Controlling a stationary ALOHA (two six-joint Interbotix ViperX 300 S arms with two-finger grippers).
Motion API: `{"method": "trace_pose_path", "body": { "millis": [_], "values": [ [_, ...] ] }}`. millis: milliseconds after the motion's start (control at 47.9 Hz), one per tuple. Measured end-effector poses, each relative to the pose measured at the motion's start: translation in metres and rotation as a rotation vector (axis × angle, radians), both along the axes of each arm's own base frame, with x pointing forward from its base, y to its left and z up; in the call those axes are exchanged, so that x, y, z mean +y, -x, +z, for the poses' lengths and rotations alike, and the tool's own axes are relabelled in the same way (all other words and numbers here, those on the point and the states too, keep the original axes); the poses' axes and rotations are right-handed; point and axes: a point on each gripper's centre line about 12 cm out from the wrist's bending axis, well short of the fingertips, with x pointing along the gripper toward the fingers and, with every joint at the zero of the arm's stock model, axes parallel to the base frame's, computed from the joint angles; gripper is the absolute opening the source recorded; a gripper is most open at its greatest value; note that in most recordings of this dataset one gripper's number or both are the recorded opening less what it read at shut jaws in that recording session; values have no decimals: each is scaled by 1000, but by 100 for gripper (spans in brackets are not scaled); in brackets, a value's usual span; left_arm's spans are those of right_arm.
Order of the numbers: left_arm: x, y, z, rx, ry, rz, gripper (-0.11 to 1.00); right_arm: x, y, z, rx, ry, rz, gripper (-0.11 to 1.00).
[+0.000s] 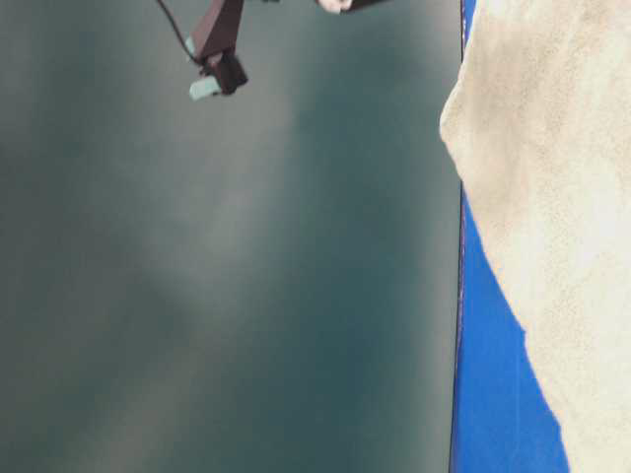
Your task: Fold a bath towel.
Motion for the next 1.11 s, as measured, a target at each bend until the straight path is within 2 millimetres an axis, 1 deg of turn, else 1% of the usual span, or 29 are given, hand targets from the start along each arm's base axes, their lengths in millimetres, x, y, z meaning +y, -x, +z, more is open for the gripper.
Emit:
{"method": "trace_pose_path", "body": {
  "millis": [167, 230, 522, 606, 689, 877, 919, 982, 1107],
  "values": [
    [-1, 0, -1, 5, -11, -23, 86, 1, 3, -2, -14, -23, -15, 63],
    [-1, -1, 0, 5, -13, -25, 86, 2, 3, -7, -18, -28, -13, 63],
    [-1, -1, 0, 5, -13, -25, 86, 1, 4, -55, -21, -69, -14, 63],
    [-1, -1, -1, 5, -13, -25, 86, 0, 7, -72, -12, -84, -18, 63],
    [0, -1, -1, 5, -13, -23, 86, -1, 10, -83, -9, -94, -27, 63],
    [0, -1, -1, 8, -14, -23, 86, -1, 13, -86, -22, -90, -28, 62],
    [0, -1, -1, 8, -14, -23, 86, 0, 14, -86, -19, -91, -28, 60],
    [0, -1, -1, 6, -14, -23, 86, 0, 14, -87, -22, -90, -27, 53],
    [0, -1, -1, 6, -13, -23, 86, 0, 13, -88, -36, -87, -26, 22]
  ]
}}
